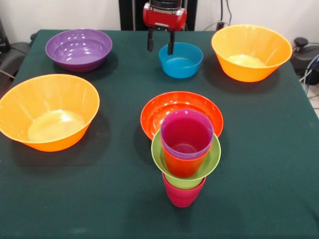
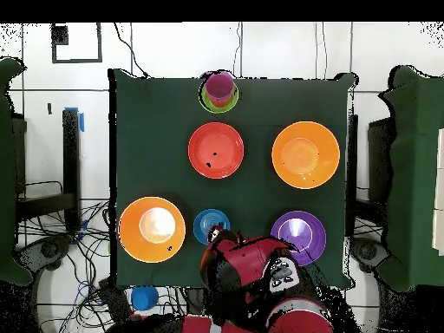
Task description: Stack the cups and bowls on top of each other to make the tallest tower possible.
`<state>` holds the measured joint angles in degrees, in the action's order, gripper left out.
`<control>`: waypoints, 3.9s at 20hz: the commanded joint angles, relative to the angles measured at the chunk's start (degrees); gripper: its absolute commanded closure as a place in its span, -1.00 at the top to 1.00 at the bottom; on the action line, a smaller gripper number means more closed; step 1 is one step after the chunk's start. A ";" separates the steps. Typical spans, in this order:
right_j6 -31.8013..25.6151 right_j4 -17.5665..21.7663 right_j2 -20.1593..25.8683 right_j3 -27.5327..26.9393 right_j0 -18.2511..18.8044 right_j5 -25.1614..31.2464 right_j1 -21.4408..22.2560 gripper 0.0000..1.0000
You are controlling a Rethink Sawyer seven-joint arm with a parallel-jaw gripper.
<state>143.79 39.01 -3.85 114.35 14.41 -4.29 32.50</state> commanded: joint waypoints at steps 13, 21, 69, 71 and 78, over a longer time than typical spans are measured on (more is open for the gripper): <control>2.31 -2.27 4.30 -4.10 -2.23 2.74 -6.12 1.00; 1.84 -1.69 4.65 -4.25 -1.87 2.16 -6.24 -1.00; -8.24 -12.28 33.96 5.08 21.87 24.00 16.92 -1.00; -9.59 -14.09 36.93 4.95 24.07 26.26 18.12 -1.00; -10.13 -20.17 44.33 4.94 28.81 31.41 22.86 -1.00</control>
<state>143.79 23.09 29.99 117.05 41.68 18.46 51.87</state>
